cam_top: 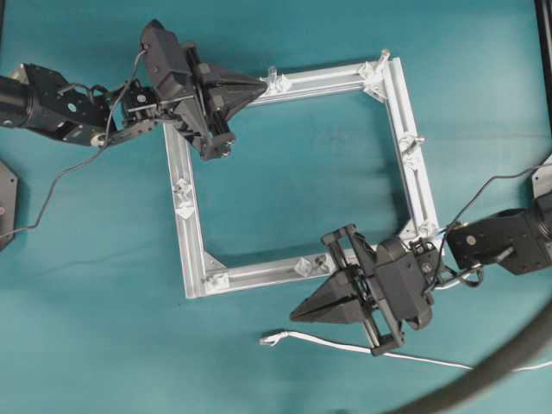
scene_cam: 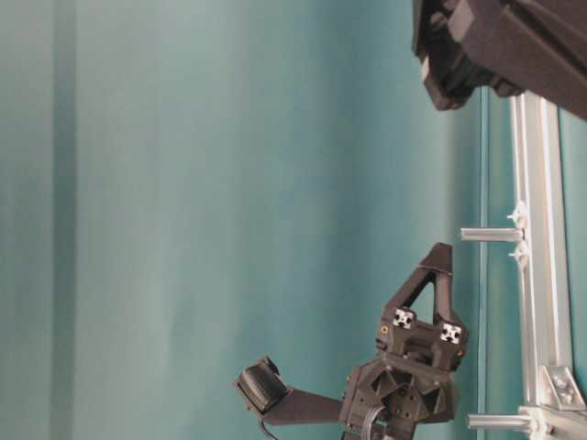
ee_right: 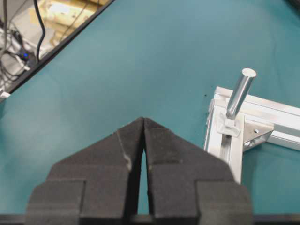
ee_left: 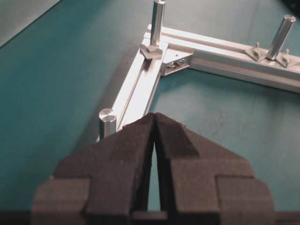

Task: Move the cable alternately left and right between 8 pins so it hooks onto each one.

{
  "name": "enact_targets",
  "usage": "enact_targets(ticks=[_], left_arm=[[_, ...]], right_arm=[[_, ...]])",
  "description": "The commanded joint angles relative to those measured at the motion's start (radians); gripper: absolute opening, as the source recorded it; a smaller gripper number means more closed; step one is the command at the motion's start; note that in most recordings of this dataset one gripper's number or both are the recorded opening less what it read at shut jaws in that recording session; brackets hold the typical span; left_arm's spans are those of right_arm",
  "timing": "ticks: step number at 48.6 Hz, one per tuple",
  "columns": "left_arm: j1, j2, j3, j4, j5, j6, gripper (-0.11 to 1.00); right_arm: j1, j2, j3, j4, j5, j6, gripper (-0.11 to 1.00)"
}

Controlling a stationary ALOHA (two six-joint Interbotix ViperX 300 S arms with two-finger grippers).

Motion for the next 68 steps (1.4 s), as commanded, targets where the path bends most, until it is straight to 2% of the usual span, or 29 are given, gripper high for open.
enact_targets(ticks=[1, 7, 11, 17, 23, 29, 32, 34, 41, 44, 48, 52, 54, 59, 68], left_arm=[[-0.031, -0.052, -0.011, 0.054, 0.038, 0.023, -0.01], [-0.040, -0.106, -0.015, 0.054, 0.156, 0.055, 0.00], [-0.052, -0.152, -0.023, 0.054, 0.207, 0.061, 0.00], [-0.081, -0.235, -0.020, 0.052, 0.288, 0.063, 0.00], [-0.110, -0.313, -0.006, 0.052, 0.442, 0.063, 0.00], [-0.132, -0.379, 0.011, 0.054, 0.597, 0.061, 0.01], [-0.137, -0.411, 0.021, 0.054, 0.647, 0.061, 0.06], [-0.138, -0.433, 0.034, 0.054, 0.680, 0.058, 0.14], [-0.144, -0.488, 0.066, 0.052, 0.730, 0.060, 0.49], [-0.153, -0.514, 0.080, 0.054, 0.736, 0.063, 0.60], [-0.170, -0.555, 0.106, 0.054, 0.738, 0.066, 0.74], [-0.196, -0.612, 0.149, 0.054, 0.741, 0.063, 0.75], [-0.209, -0.640, 0.172, 0.054, 0.739, 0.061, 0.74], [-0.238, -0.707, 0.225, 0.052, 0.741, 0.058, 0.73], [-0.244, -0.825, 0.301, 0.054, 0.752, 0.057, 0.73]], right_arm=[[-0.008, -0.003, -0.020, 0.006, -0.003, 0.014, 0.00], [-0.008, -0.006, -0.043, 0.005, 0.067, 0.015, 0.00], [-0.005, -0.023, -0.081, 0.005, 0.160, 0.017, 0.00], [0.009, -0.049, -0.166, 0.005, 0.379, 0.020, 0.00], [0.038, -0.046, -0.270, 0.005, 0.652, 0.052, 0.00], [0.067, -0.023, -0.336, 0.005, 0.795, 0.095, 0.00], [0.077, -0.006, -0.357, 0.005, 0.836, 0.117, 0.00], [0.080, 0.008, -0.371, 0.005, 0.857, 0.133, 0.00], [0.084, 0.064, -0.411, 0.003, 0.900, 0.183, 0.04], [0.083, 0.091, -0.433, 0.003, 0.905, 0.198, 0.15], [0.084, 0.118, -0.456, 0.003, 0.908, 0.204, 0.38], [0.084, 0.141, -0.472, 0.002, 0.913, 0.206, 0.62], [0.084, 0.150, -0.480, 0.003, 0.917, 0.207, 0.66], [0.084, 0.167, -0.502, 0.002, 0.942, 0.210, 0.63], [0.084, 0.201, -0.517, 0.002, 0.991, 0.213, 0.62]])
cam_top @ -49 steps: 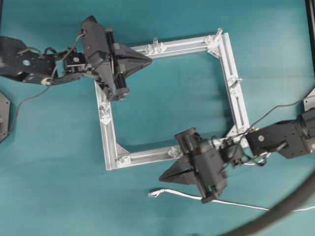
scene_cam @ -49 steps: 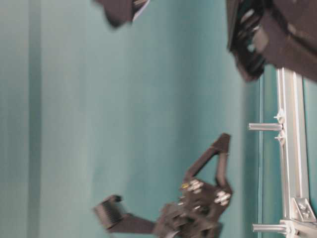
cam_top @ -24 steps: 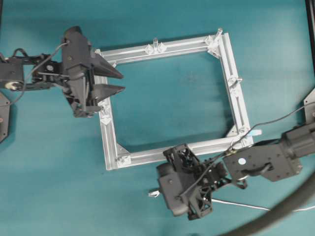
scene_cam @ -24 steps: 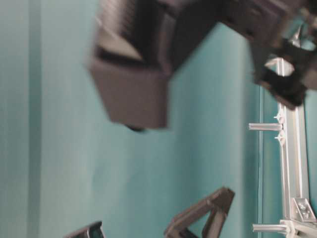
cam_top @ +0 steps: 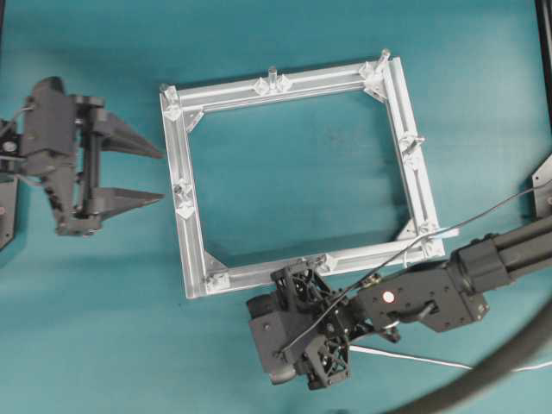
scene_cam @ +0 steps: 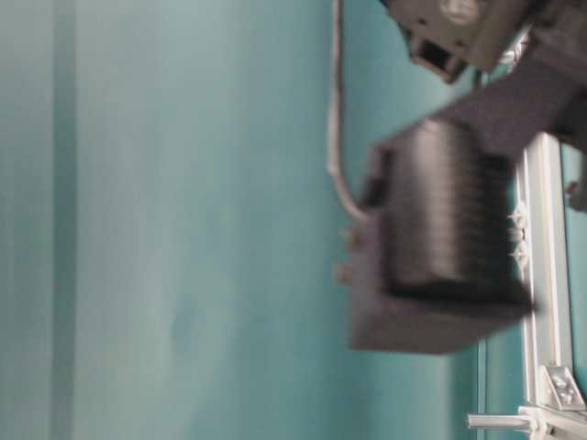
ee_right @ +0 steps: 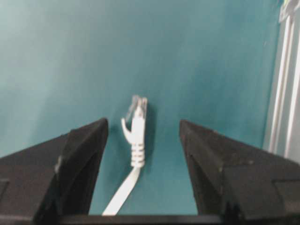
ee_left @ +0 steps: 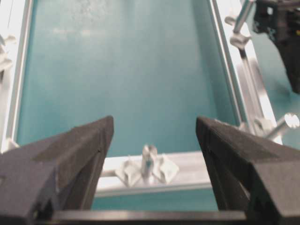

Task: Move the cable alternately left and right between 8 pins so it hooks onto each one.

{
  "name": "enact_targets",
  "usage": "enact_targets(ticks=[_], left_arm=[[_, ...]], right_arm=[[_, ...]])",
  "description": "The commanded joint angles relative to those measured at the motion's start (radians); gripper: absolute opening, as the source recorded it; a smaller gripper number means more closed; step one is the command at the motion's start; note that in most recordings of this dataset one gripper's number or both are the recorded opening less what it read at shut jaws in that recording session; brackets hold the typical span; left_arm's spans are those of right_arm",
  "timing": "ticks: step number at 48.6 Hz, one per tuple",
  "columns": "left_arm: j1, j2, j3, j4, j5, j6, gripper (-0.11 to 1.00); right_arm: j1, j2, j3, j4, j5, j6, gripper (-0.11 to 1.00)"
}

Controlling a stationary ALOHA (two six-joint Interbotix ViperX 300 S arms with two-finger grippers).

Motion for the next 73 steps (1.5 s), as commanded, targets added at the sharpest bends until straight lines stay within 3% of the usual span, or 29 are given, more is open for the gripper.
enact_targets(ticks=[1, 10, 19, 32, 39, 44, 49, 56, 63, 67, 73], left_arm=[[-0.005, -0.063, 0.021, 0.003, 0.005, 0.002, 0.73], [-0.005, -0.164, 0.072, 0.003, 0.031, -0.002, 0.73], [-0.003, -0.275, 0.107, 0.005, 0.077, -0.003, 0.73], [-0.003, -0.416, 0.146, 0.003, 0.179, -0.025, 0.73], [-0.003, -0.486, 0.160, 0.003, 0.238, -0.037, 0.73], [-0.003, -0.522, 0.167, 0.005, 0.272, -0.037, 0.73], [-0.003, -0.545, 0.175, 0.003, 0.293, -0.037, 0.72], [-0.003, -0.568, 0.189, 0.003, 0.284, -0.035, 0.72], [-0.003, -0.581, 0.195, 0.005, 0.281, -0.035, 0.72], [-0.003, -0.586, 0.196, 0.005, 0.281, -0.035, 0.72], [-0.003, -0.594, 0.198, 0.003, 0.281, -0.035, 0.72]], right_arm=[[0.006, -0.005, -0.026, 0.002, 0.011, 0.002, 0.62], [0.011, 0.018, -0.028, 0.000, -0.005, 0.002, 0.56], [0.032, 0.009, -0.032, 0.000, 0.029, 0.002, 0.15], [0.035, -0.120, -0.009, -0.002, 0.118, 0.009, 0.14], [0.035, -0.256, 0.051, -0.014, 0.155, 0.092, 0.14], [0.038, -0.344, 0.107, -0.054, 0.206, 0.213, 0.14], [0.044, -0.405, 0.150, -0.166, 0.333, 0.397, 0.14], [0.046, -0.437, 0.167, -0.362, 0.479, 0.727, 0.14], [0.046, -0.420, 0.175, -0.523, 0.511, 1.054, 0.14], [0.040, -0.385, 0.176, -0.588, 0.511, 1.216, 0.14], [0.009, -0.334, 0.170, -0.617, 0.503, 1.339, 0.14]])
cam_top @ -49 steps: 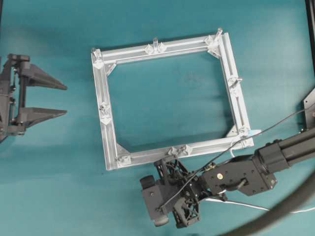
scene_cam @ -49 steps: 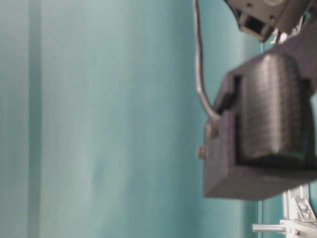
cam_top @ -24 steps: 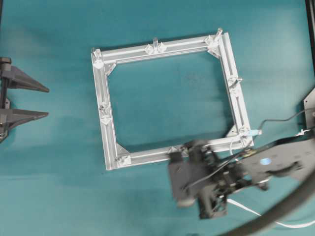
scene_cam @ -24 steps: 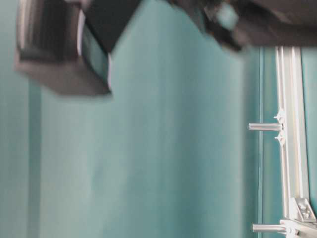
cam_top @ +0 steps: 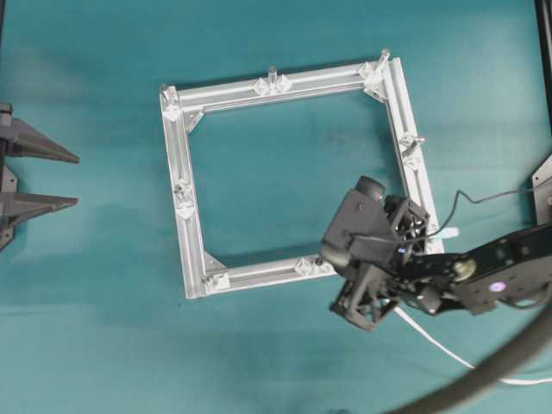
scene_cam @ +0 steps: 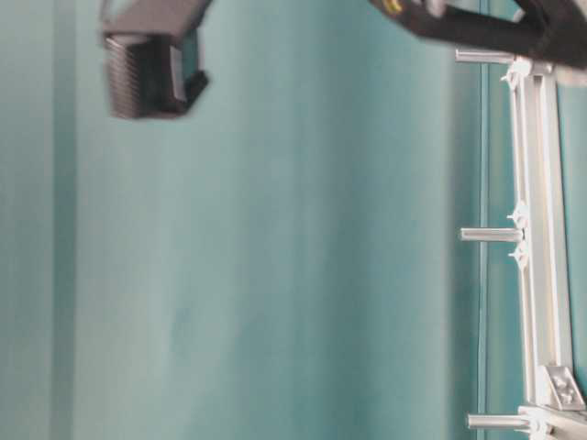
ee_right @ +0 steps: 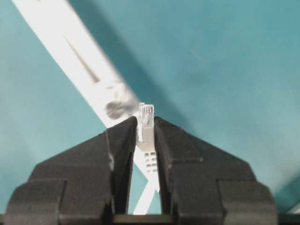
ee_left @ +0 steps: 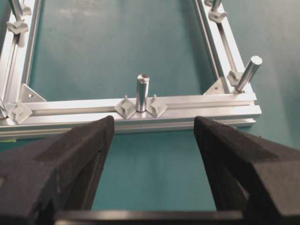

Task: Move the cable alternately left and right between 8 pins so it hooks onto each one.
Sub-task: 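Lift the cable with the right gripper and carry it left along the bottom rail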

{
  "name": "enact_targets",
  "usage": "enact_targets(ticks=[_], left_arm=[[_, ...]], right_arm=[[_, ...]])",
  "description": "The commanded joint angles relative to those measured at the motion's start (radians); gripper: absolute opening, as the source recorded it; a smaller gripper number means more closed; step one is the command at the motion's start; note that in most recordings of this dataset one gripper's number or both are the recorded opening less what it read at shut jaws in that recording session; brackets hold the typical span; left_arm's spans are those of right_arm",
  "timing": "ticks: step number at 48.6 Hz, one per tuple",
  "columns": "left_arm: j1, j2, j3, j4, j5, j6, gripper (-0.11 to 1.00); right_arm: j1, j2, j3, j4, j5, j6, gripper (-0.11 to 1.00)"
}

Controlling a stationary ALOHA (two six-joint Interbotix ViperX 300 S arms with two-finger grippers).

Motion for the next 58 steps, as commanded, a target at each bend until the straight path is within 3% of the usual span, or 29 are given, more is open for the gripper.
enact_targets(ticks=[1, 13, 26, 31, 51, 58], left_arm=[[-0.002, 0.003, -0.009, 0.002, -0.009, -0.009, 0.72], [-0.008, 0.003, -0.012, 0.002, -0.005, -0.014, 0.72], [-0.009, 0.003, -0.009, 0.002, -0.006, -0.014, 0.72], [-0.009, 0.003, -0.009, 0.002, -0.006, -0.014, 0.72], [-0.009, 0.003, -0.008, 0.002, -0.008, -0.014, 0.72], [-0.008, 0.003, -0.009, 0.002, -0.006, -0.014, 0.72]], right_arm=[[-0.032, 0.017, -0.018, -0.025, -0.011, 0.058, 0.14], [-0.167, 0.066, -0.046, -0.028, -0.067, 0.057, 0.14], [-0.270, 0.118, -0.077, 0.000, -0.275, -0.112, 0.14], [-0.273, 0.143, -0.107, 0.028, -0.278, -0.218, 0.14], [-0.270, 0.166, -0.183, 0.176, -0.229, -0.796, 0.14], [-0.256, 0.169, -0.201, 0.186, -0.222, -0.986, 0.14]])
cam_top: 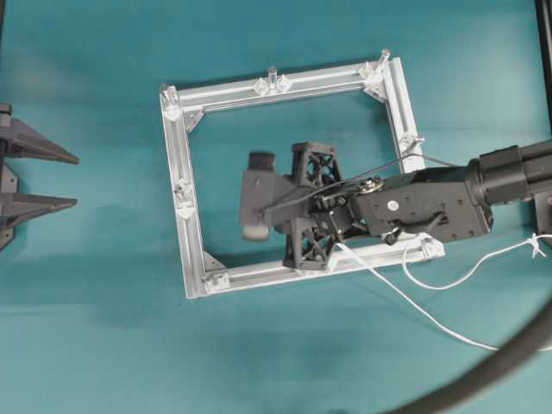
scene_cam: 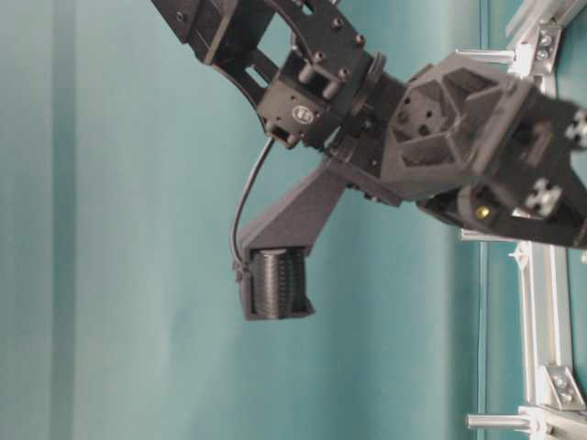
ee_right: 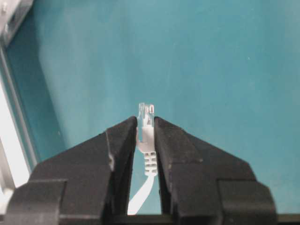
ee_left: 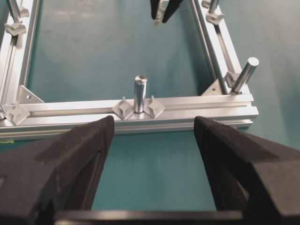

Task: Move the cable alternately left and right between 8 pins so it hooks onto each one.
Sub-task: 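Lift the cable with the right gripper and carry it left along the bottom rail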

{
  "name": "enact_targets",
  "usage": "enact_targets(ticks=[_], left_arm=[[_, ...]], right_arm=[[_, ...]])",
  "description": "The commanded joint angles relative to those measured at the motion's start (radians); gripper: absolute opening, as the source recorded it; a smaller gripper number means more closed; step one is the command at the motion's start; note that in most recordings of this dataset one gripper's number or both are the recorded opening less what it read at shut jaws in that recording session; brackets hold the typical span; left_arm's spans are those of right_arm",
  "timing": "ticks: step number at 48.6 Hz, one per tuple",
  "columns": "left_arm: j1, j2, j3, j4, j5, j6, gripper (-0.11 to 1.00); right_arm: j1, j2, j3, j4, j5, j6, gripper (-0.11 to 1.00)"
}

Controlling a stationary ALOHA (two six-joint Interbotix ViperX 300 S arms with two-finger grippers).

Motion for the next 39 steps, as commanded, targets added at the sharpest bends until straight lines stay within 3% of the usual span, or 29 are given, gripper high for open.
enact_targets(ticks=[1, 11, 21, 32, 39], left_arm=[[-0.003, 0.008, -0.009, 0.003, -0.008, -0.009, 0.72], [-0.003, 0.008, -0.006, 0.003, -0.009, -0.009, 0.72], [-0.002, 0.008, -0.005, 0.003, -0.011, -0.011, 0.72], [-0.003, 0.008, -0.009, 0.003, -0.011, -0.009, 0.72], [-0.006, 0.008, -0.008, 0.003, -0.011, -0.009, 0.72]], right_arm=[[0.015, -0.017, -0.038, 0.003, 0.002, -0.081, 0.14], [0.080, 0.008, -0.115, 0.005, 0.058, -0.337, 0.14], [0.173, 0.060, -0.206, 0.021, 0.132, -0.537, 0.14], [0.241, 0.129, -0.314, 0.089, 0.170, -0.644, 0.14], [0.279, 0.187, -0.414, 0.155, 0.233, -0.673, 0.14]])
